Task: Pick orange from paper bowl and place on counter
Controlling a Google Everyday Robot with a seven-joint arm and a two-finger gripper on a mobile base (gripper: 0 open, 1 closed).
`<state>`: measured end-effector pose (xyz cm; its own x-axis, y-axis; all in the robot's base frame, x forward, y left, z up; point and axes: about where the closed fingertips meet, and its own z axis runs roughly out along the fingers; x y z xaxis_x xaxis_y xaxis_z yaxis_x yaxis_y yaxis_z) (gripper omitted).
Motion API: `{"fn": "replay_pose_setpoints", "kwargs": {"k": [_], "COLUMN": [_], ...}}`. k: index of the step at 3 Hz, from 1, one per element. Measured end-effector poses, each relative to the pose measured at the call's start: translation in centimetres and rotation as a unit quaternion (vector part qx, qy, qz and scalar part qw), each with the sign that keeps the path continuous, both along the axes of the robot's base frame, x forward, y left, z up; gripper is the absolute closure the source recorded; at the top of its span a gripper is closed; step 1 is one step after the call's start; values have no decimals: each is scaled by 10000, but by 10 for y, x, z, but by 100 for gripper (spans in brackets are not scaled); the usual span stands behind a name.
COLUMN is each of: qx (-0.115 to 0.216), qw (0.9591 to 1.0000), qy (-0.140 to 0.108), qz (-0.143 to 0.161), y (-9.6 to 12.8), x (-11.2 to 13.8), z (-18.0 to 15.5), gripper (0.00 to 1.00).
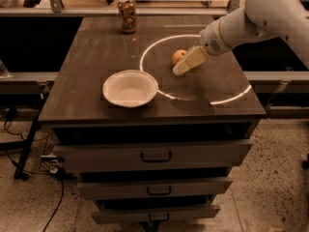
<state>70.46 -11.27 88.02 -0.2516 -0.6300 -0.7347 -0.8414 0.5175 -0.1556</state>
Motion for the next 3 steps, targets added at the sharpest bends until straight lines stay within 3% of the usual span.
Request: {"fn": "replay_pose_setpoints", "kwargs": {"k": [1, 2, 3], "qx": [439, 457, 457], "qw": [9954, 9829, 9829], "qy": [-843, -1744, -1744], "qz": [-145, -371, -371], "y": [-45, -105, -105], "x": [-30, -66, -66], "z": [72, 144, 144], "gripper": [0, 0, 0]}}
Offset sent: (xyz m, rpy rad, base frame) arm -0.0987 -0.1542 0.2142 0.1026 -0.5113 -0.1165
